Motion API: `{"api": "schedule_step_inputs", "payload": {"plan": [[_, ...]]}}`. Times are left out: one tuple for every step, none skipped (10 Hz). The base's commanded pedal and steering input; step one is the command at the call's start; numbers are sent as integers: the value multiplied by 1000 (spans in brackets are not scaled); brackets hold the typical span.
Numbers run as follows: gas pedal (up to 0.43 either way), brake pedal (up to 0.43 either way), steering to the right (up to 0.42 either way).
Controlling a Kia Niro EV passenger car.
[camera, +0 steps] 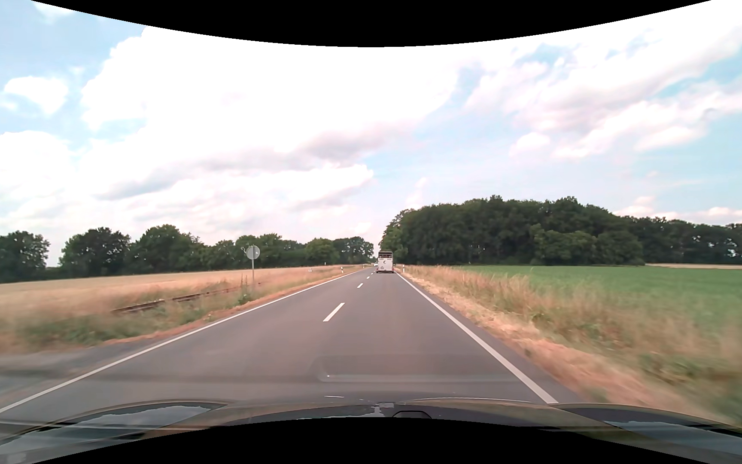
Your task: Follow the waypoints while adhering to traffic rules and regulations
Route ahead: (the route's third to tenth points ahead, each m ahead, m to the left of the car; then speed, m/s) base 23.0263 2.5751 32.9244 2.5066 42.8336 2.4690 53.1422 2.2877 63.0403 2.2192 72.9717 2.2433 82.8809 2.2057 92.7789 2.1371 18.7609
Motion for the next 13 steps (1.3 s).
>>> {"api": "schedule_step_inputs", "payload": {"plan": [[189,0,-3],[189,0,0],[189,0,1],[189,0,1],[189,0,0],[189,0,0],[189,0,0],[189,0,1],[189,0,1],[189,0,0],[189,0,0],[189,0,0],[189,0,0]]}}
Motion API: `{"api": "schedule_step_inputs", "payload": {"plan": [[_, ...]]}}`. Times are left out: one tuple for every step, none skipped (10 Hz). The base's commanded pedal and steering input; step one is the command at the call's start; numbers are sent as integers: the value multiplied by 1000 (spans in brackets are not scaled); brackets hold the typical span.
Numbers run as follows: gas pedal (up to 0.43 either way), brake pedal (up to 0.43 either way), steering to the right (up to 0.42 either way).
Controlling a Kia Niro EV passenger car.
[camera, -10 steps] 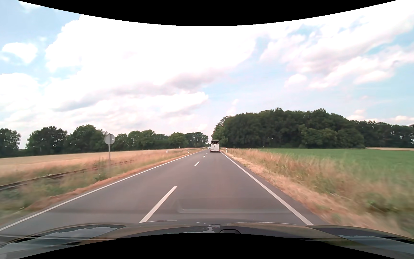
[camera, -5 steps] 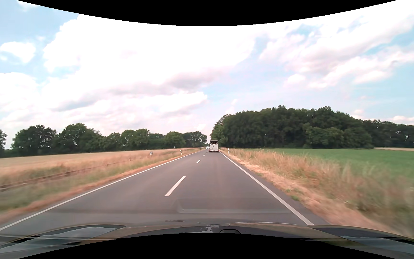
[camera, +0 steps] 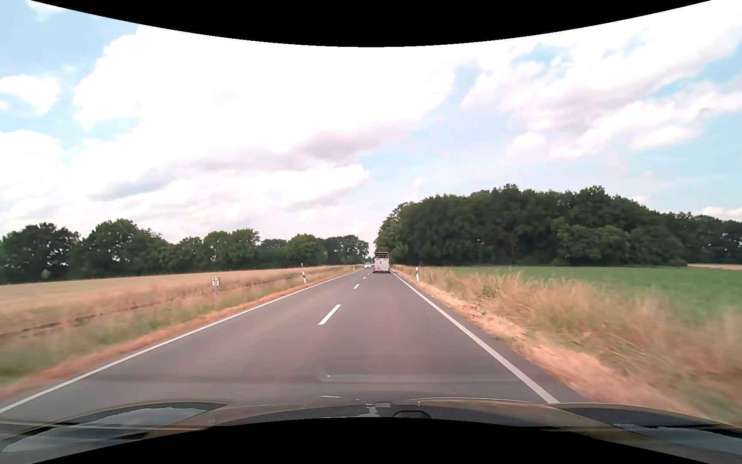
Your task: Follow the waypoints while adhering to traffic rules and regulations
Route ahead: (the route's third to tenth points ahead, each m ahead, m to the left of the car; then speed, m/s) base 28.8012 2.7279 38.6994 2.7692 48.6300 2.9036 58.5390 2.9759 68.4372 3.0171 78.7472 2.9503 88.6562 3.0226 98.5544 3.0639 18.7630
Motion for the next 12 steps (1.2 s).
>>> {"api": "schedule_step_inputs", "payload": {"plan": [[189,0,0],[189,0,0],[189,0,0],[189,0,0],[189,0,0],[177,0,-1],[177,0,-3],[177,0,-4],[177,0,-5],[177,0,-6],[177,0,-6],[177,0,-6]]}}
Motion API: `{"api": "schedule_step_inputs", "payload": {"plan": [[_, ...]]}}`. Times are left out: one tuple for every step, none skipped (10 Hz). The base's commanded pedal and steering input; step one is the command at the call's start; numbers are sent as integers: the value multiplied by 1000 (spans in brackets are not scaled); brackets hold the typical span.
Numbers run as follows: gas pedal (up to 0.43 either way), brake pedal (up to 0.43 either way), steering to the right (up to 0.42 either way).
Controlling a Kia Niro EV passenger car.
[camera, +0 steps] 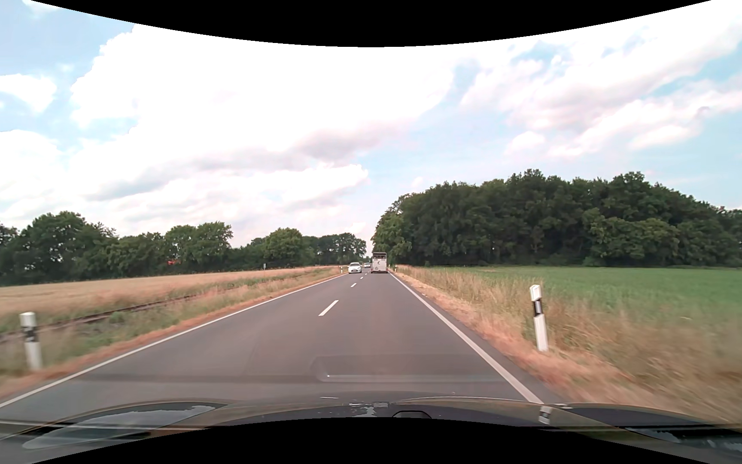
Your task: Follow the waypoints while adhering to traffic rules and regulations
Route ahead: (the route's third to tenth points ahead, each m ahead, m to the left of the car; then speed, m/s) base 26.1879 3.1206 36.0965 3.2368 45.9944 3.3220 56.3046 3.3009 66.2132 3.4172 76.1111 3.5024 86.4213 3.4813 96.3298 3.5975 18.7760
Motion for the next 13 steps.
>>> {"api": "schedule_step_inputs", "payload": {"plan": [[177,0,-6],[177,0,-6],[177,0,-6],[177,0,-6],[189,0,-6],[189,0,-6],[189,0,-6],[189,0,-6],[189,0,-6],[189,0,-6],[189,0,-5],[189,0,-4],[189,0,-4]]}}
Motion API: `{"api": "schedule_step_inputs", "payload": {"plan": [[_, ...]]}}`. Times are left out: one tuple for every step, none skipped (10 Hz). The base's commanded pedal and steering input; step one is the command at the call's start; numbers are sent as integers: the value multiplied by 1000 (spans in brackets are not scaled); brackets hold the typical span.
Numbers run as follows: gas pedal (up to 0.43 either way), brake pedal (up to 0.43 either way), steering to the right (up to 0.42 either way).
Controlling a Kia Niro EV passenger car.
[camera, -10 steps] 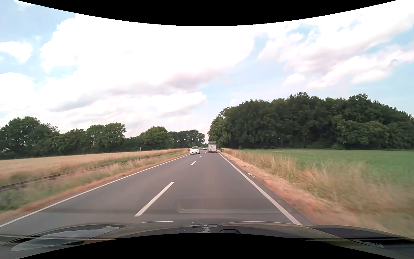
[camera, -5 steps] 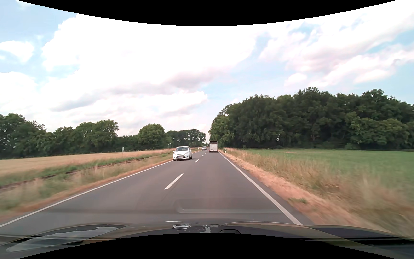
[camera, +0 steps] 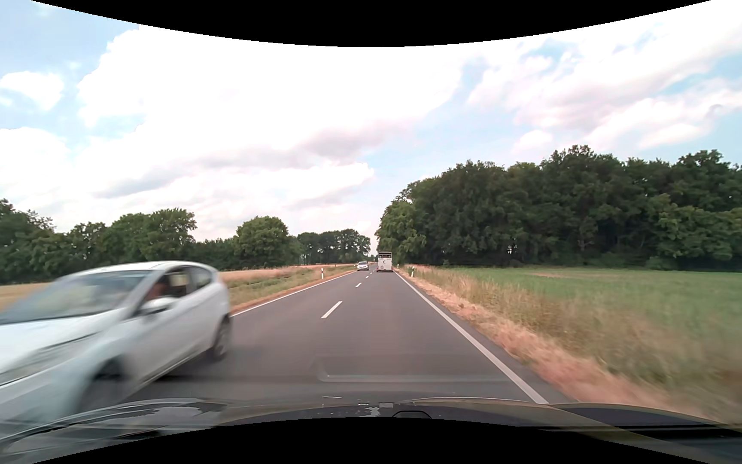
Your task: Follow the waypoints while adhering to traffic rules and regulations
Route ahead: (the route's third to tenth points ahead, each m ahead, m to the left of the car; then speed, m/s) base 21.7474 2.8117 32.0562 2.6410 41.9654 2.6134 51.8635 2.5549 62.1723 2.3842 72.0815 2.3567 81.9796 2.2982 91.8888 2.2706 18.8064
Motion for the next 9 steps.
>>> {"api": "schedule_step_inputs", "payload": {"plan": [[189,0,-3],[189,0,-2],[189,0,-1],[189,0,0],[189,0,0],[189,0,0],[189,0,0],[189,0,0],[189,0,0]]}}
